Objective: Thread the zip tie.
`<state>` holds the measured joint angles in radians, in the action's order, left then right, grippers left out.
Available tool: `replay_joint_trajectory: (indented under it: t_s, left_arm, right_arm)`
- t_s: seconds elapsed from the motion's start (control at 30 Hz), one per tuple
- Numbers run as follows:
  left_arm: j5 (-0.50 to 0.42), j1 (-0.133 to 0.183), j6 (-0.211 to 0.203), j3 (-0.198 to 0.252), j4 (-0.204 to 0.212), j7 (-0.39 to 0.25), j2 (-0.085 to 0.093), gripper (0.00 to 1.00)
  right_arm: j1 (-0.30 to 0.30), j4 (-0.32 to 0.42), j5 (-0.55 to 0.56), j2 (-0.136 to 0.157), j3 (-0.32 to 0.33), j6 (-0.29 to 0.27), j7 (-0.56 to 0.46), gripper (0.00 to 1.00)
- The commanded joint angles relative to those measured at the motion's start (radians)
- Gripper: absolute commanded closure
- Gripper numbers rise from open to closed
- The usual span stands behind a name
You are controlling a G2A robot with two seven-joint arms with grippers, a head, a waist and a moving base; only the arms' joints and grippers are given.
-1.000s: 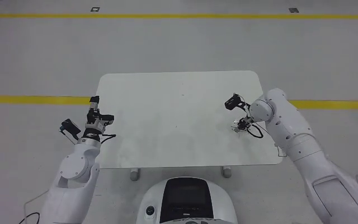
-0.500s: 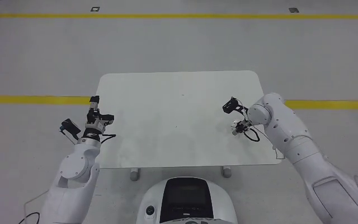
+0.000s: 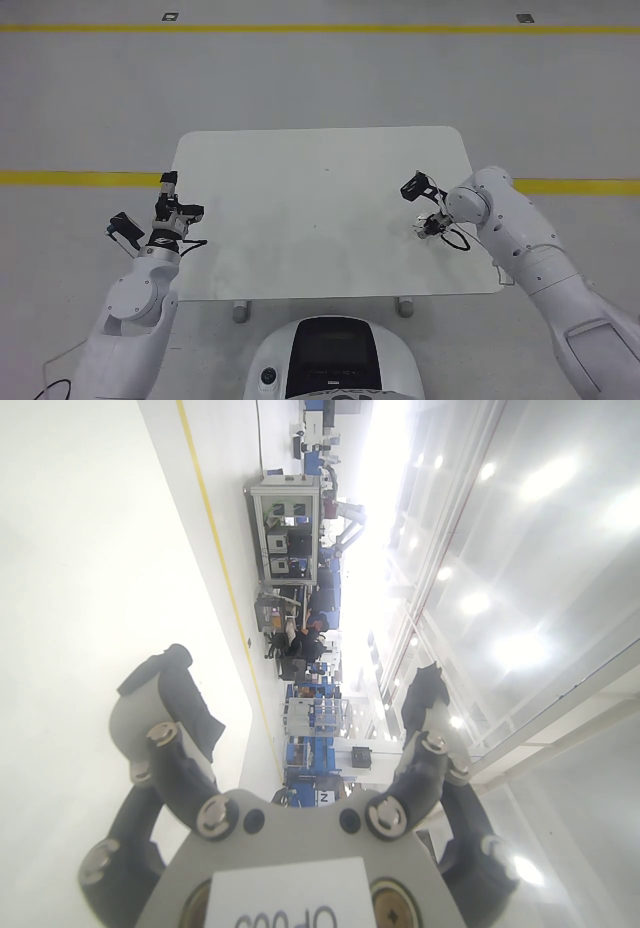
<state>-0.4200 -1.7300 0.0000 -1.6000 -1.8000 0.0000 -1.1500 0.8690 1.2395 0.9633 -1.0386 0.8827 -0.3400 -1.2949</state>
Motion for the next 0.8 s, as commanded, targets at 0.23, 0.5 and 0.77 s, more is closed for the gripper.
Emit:
replay_joint_trajectory:
  t_s: [0.23, 0.5, 0.77]
  left_arm:
    - [0.0, 0.0, 0.0, 0.0, 0.0, 0.0, 0.0, 0.0]
    - [0.0, 0.0, 0.0, 0.0, 0.0, 0.0, 0.0, 0.0]
    - [0.0, 0.0, 0.0, 0.0, 0.0, 0.0, 0.0, 0.0]
  right_arm:
    - [0.01, -0.007, -0.014, 0.009, 0.021, 0.0, 0.048, 0.0]
    - [0.013, 0.035, -0.065, 0.056, 0.026, 0.0, 0.062, 0.0]
    - [-0.016, 0.026, -0.141, 0.099, -0.043, 0.0, 0.09, 0.56]
